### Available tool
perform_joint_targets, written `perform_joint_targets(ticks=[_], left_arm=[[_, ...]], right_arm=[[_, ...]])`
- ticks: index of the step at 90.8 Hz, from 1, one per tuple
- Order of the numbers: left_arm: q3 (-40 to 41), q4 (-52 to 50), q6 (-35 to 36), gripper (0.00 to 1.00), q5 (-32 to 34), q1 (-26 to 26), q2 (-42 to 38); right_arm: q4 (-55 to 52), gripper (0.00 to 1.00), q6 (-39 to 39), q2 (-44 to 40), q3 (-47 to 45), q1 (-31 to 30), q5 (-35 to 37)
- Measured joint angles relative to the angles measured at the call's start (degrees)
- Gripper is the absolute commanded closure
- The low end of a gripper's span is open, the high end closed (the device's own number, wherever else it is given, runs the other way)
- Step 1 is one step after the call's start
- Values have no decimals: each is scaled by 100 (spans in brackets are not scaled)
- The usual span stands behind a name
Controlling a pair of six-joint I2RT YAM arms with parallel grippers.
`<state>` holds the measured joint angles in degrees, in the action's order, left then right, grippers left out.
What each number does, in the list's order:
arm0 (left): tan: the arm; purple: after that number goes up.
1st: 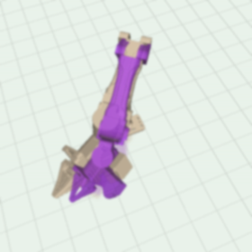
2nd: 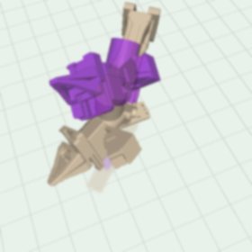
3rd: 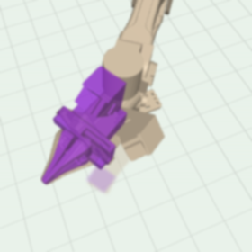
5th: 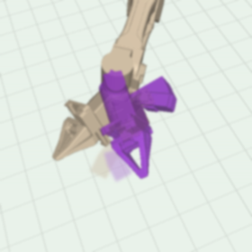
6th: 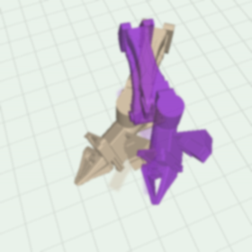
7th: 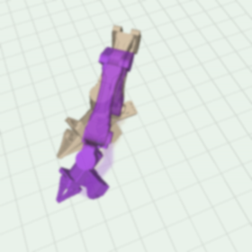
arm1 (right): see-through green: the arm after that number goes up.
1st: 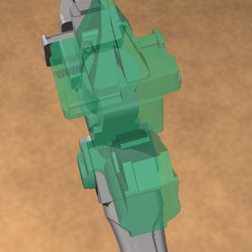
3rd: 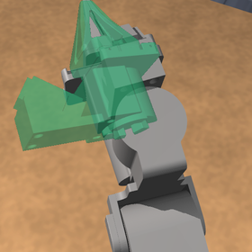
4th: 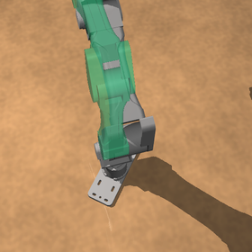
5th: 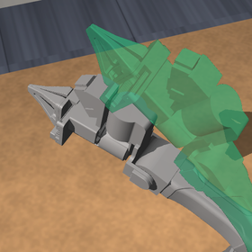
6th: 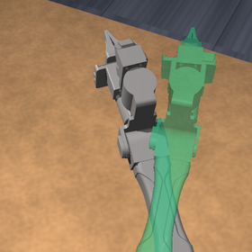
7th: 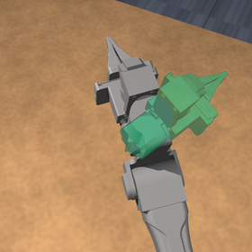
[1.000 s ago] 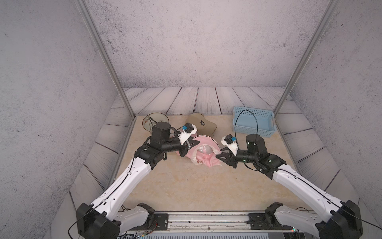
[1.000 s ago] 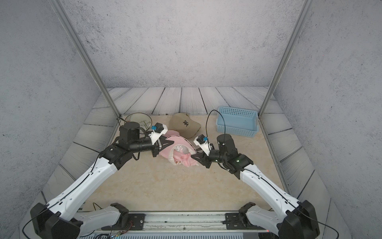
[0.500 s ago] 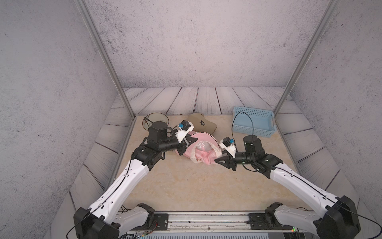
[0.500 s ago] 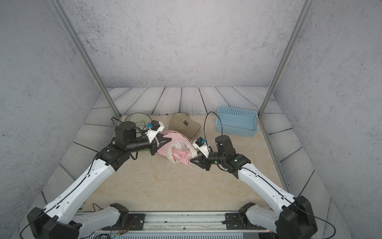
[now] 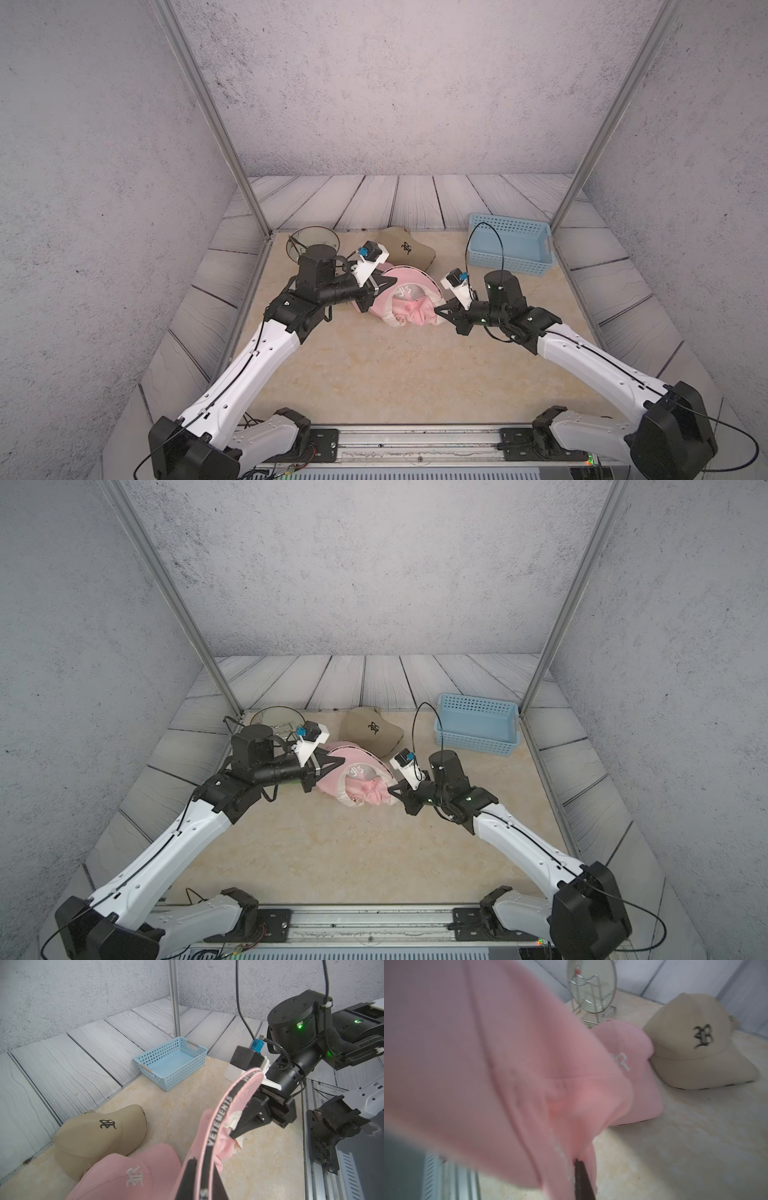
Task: Turn the baseball cap inside out
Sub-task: Turn over the baseball cap.
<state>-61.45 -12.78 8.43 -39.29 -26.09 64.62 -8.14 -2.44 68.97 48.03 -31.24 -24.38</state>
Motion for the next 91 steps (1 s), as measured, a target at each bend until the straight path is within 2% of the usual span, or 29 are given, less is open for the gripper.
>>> perform_joint_targets(ticks=[15, 26, 57, 66, 80, 91], left_arm=[[103, 87, -459, 100, -9, -17, 55], [162, 284, -986, 100, 33, -44, 103], [179, 323, -2253, 100, 442, -28, 160], [177, 459, -2422, 100, 553, -11, 55], [177, 400, -2522, 100, 678, -28, -9], [179, 411, -2553, 100, 717, -28, -9]], right_arm=[[127, 100, -883, 90, 142, -157, 1497], [136, 96, -1296, 273, 306, -271, 2138], [44, 81, -1711, 927, 514, -284, 2879], [-282, 78, -1827, 1080, 442, -164, 3338], [-350, 75, -1912, 1123, 444, -168, 3550], [-380, 66, -1923, 1110, 461, -168, 3560]])
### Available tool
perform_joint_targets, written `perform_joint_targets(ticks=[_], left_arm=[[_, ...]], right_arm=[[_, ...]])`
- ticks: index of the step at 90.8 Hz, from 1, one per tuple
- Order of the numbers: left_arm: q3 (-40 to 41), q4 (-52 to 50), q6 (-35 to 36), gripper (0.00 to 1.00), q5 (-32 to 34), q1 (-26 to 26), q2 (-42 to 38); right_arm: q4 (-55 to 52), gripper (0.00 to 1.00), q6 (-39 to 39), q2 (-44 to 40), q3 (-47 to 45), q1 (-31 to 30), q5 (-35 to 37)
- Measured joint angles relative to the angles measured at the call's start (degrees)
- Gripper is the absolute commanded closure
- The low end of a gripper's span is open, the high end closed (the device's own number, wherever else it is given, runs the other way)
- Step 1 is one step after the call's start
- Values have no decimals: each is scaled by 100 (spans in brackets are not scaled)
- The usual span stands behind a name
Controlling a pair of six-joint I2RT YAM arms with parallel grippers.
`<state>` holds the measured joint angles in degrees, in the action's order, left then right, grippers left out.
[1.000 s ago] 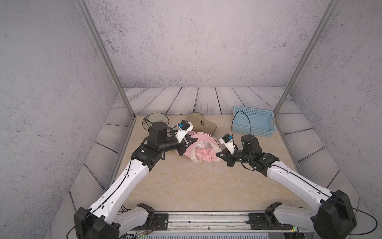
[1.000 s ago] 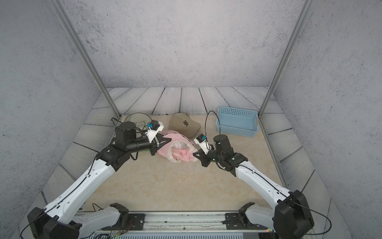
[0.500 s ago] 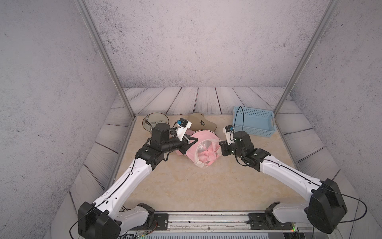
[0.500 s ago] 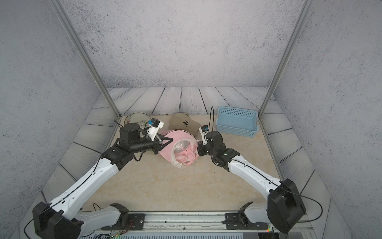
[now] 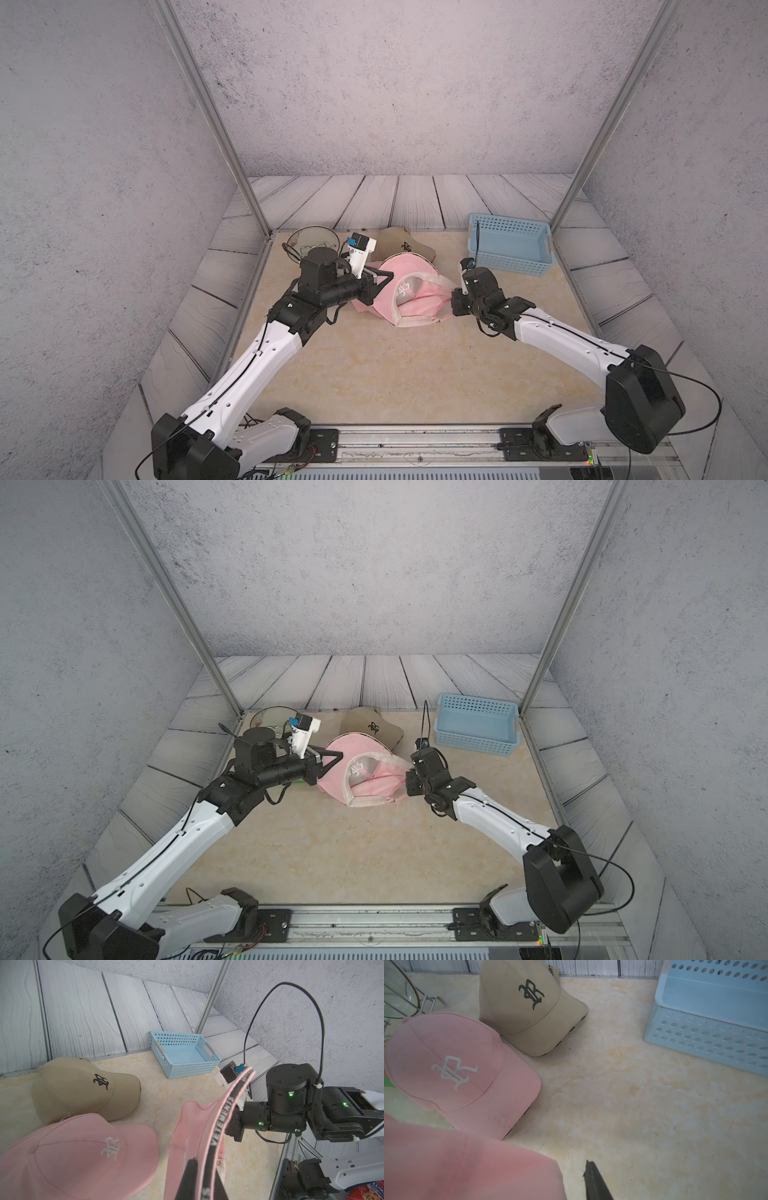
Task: Turn the baseball cap inside out
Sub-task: Turn over the baseball cap.
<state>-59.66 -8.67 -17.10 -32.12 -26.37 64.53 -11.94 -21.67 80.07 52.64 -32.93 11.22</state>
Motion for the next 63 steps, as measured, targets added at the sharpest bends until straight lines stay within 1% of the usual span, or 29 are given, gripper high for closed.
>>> perform_joint_targets(ticks=[11, 26, 41, 63], left_arm=[[31, 219, -142, 100, -7, 7, 0], [50, 765, -404, 100, -175, 39, 44], [50, 1093, -763, 100, -238, 39, 326], [50, 1019, -997, 100, -212, 37, 623]], right_arm=[[83, 53, 181, -201, -173, 50, -293], [221, 43, 431, -962, -629, 149, -883], [614, 40, 817, -1768, -973, 157, -1300], [1287, 39, 1279, -2592, -1517, 162, -1578]])
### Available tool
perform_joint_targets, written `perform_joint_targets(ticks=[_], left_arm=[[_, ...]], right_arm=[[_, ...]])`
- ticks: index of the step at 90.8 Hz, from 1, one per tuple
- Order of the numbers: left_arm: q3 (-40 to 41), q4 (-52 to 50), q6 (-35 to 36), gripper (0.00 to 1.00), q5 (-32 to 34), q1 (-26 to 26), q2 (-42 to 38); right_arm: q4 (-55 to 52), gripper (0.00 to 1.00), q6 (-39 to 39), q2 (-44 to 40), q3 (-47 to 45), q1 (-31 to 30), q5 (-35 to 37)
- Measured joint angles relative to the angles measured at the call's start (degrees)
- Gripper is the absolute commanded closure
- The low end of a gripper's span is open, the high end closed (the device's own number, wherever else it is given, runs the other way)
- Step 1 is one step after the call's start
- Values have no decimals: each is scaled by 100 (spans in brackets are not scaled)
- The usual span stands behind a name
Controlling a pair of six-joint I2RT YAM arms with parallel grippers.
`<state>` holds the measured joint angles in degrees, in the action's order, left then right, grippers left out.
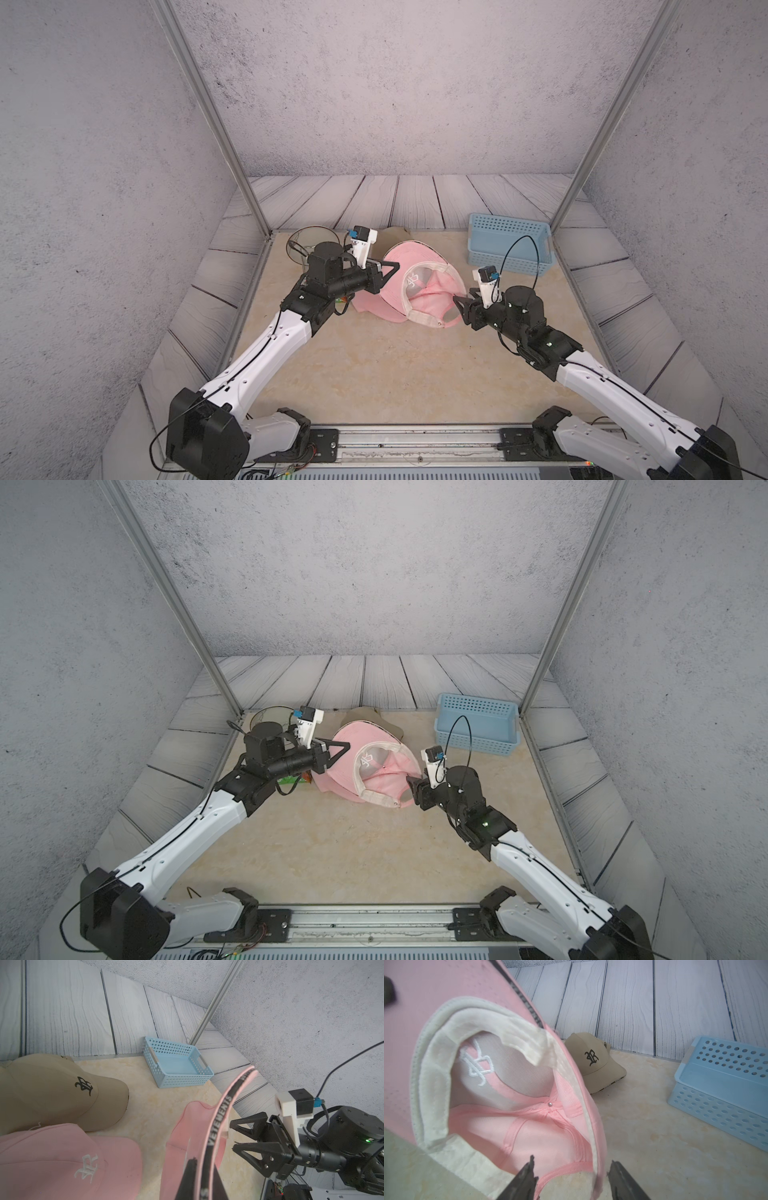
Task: Turn the baseball cap inside out
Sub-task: Turn over the baseball cap.
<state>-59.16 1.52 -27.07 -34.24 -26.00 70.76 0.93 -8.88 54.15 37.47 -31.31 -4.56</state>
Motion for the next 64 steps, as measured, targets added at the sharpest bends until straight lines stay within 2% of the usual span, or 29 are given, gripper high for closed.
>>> perform_joint_targets(ticks=[13, 33, 46, 64], left_arm=[[-4, -101, -332, 100, 313, -28, 17], [-144, -192, -1482, 100, 1220, -205, 166], [-393, -304, -1956, 100, 1436, -374, 345], [-490, -306, -2225, 100, 1456, -527, 422]], right_arm=[[326, 39, 479, -247, -299, 2, -647], [643, 39, 1126, -258, -509, -197, -1617], [817, 39, 1622, -85, -509, -610, -1602], [925, 39, 2223, 442, -509, -1078, -1064]])
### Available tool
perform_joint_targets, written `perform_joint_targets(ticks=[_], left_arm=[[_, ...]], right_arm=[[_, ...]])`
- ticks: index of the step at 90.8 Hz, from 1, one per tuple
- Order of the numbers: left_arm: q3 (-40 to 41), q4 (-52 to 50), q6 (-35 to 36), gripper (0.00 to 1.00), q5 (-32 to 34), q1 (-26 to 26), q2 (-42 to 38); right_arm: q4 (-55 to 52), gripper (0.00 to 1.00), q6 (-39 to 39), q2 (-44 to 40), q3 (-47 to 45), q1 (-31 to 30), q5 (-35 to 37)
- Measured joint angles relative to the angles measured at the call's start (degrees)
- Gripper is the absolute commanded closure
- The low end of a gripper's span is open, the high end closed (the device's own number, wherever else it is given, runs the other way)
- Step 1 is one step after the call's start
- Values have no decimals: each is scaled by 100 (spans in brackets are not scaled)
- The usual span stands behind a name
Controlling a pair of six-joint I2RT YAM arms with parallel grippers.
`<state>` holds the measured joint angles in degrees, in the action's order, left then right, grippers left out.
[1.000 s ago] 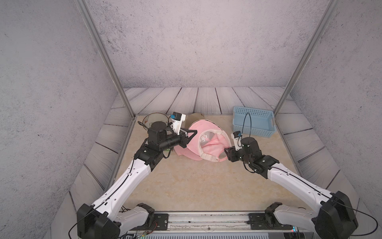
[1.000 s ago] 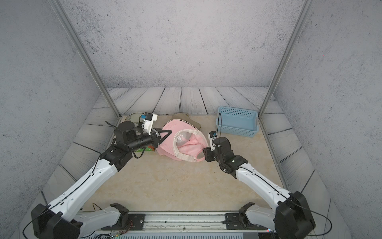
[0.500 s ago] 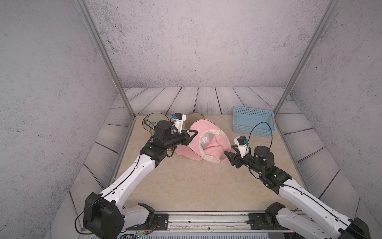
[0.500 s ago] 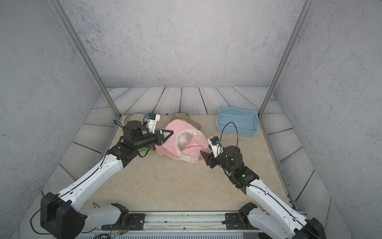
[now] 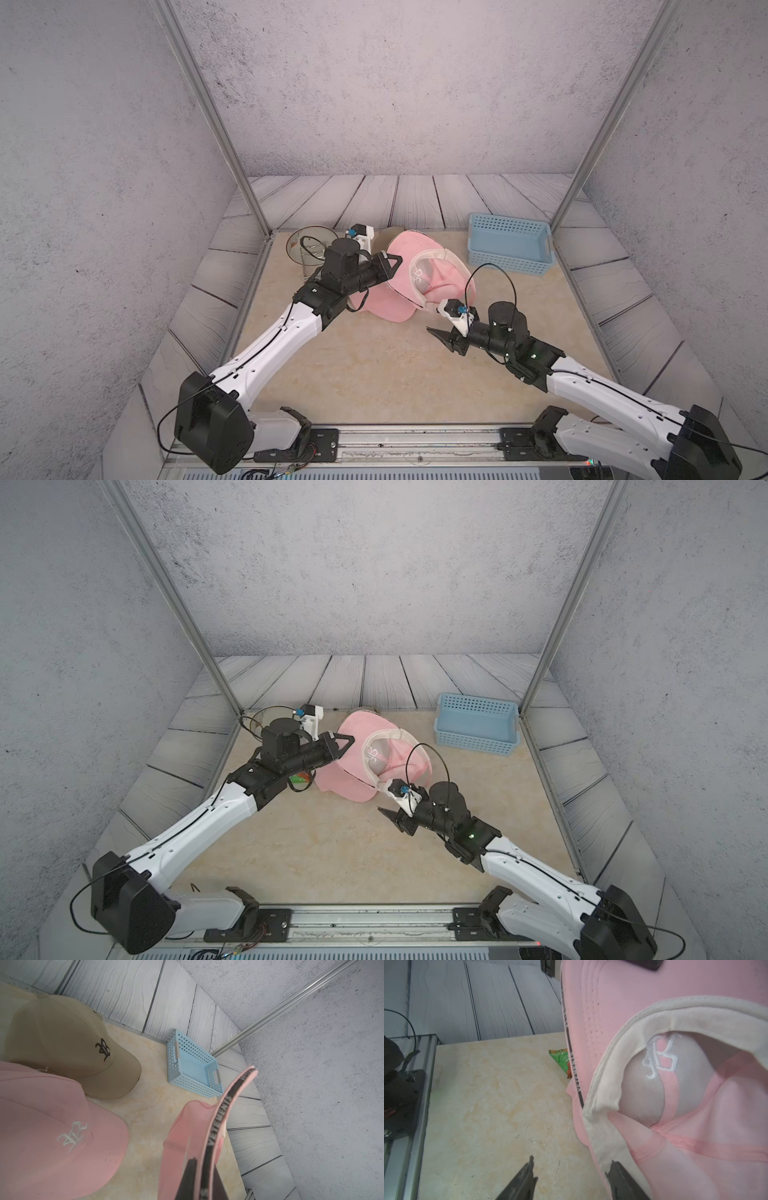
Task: Turn the baseball cap inside out
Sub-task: Turn over the baseball cap.
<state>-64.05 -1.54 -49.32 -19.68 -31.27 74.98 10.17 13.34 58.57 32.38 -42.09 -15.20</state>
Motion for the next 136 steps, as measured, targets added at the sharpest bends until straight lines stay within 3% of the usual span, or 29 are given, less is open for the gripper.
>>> perform_joint_targets(ticks=[34, 44, 51, 56, 66, 86, 107, 110, 118, 136], left_arm=[[-122, 52, -111, 100, -382, -15, 188], [-184, 52, -103, 100, -577, -31, 258], [-223, 44, -46, 100, -697, -44, 297], [-245, 37, 35, 100, -741, -44, 308], [-321, -24, 345, 100, -741, -44, 306], [-393, 61, 1290, 100, -616, -59, 201], [-393, 133, 1928, 100, -975, -116, 92], [-393, 131, 1998, 100, -1023, -116, 92], [-393, 136, 2133, 100, -1078, -116, 83], [-278, 280, 2269, 100, -1014, -111, -120]], right_arm=[[225, 49, 538, 313, 2, -221, 1189], [352, 62, 588, 313, 0, -238, 1427], [376, 83, 686, 315, 2, -238, 1528], [348, 92, 651, 315, 2, -238, 1543], [31, 97, 693, 317, 107, -238, 1364], [-1134, 97, 527, 599, 798, -238, 168], [-1661, 94, 254, 1104, 1303, -203, -669], [-1733, 90, 229, 1158, 1370, -203, -708], [-1952, 63, 151, 1228, 1510, -201, -693], [-2284, 42, 11, 1008, 1563, -234, -343]])
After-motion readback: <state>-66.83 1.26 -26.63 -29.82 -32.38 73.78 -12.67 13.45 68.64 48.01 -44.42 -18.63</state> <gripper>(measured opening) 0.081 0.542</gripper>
